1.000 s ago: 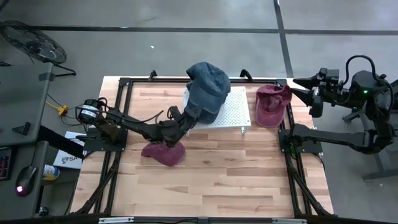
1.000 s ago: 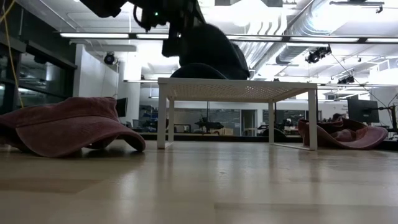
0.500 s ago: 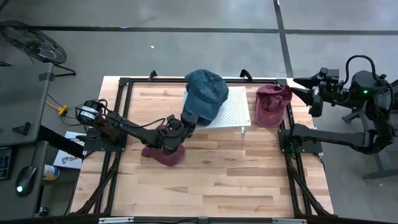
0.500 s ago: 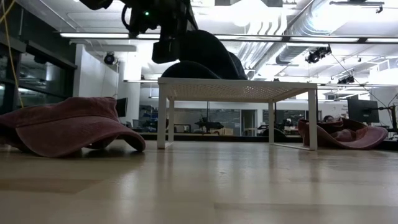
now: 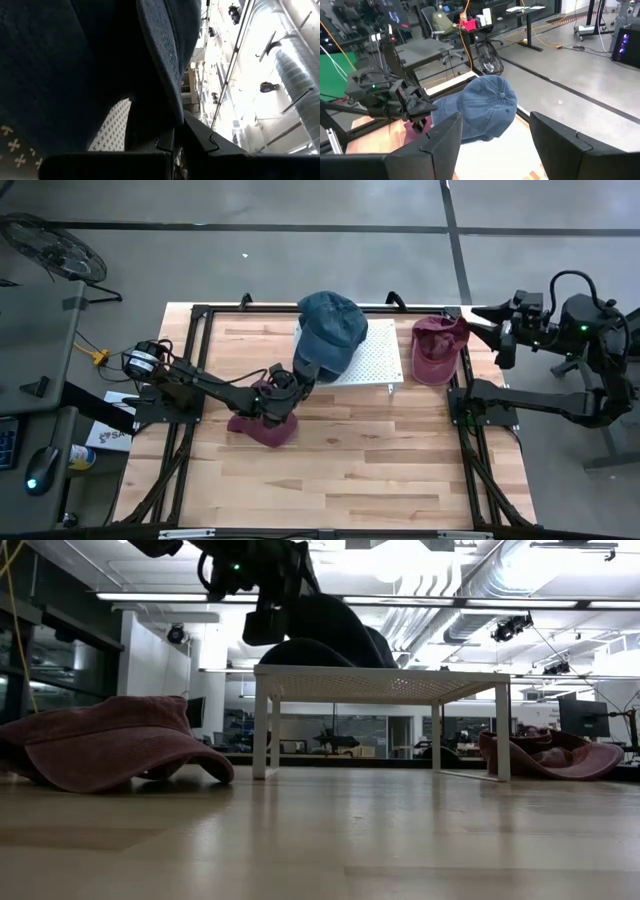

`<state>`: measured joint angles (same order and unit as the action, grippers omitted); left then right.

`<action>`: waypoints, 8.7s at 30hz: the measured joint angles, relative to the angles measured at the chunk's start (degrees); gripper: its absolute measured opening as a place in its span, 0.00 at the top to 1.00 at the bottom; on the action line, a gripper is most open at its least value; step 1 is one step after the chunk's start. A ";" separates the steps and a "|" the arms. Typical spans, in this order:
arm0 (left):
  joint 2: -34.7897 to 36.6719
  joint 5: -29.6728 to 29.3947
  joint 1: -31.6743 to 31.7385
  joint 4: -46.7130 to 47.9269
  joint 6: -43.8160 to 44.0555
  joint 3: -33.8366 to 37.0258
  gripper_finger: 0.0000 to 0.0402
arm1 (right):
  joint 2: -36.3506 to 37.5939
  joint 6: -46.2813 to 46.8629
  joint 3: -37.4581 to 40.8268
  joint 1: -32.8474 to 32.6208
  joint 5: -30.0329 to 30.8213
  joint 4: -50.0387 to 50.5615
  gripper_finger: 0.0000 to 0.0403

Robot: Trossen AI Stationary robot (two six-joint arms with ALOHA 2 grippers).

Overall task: Pick & Place hat
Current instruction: Stack the blue cap on top of the other blue cap on the shelf, then put the right red cap on the shelf

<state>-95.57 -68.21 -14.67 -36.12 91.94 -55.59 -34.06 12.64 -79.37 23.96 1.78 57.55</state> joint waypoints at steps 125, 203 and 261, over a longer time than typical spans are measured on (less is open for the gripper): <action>30.64 41.53 -6.37 22.63 -70.69 -0.04 0.65 | -0.09 -2.62 0.04 0.00 -6.08 4.42 0.44; 34.03 47.94 -6.36 28.58 -69.35 -0.15 0.65 | -0.11 -6.54 0.04 -0.01 -6.67 4.30 0.44; 11.21 43.99 -12.34 87.30 -48.17 -18.78 0.65 | -13.71 4.47 11.40 0.03 17.47 25.53 0.44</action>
<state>-84.36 -24.23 -27.00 51.18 43.77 -74.37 -47.78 17.11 -67.97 23.99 19.25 83.08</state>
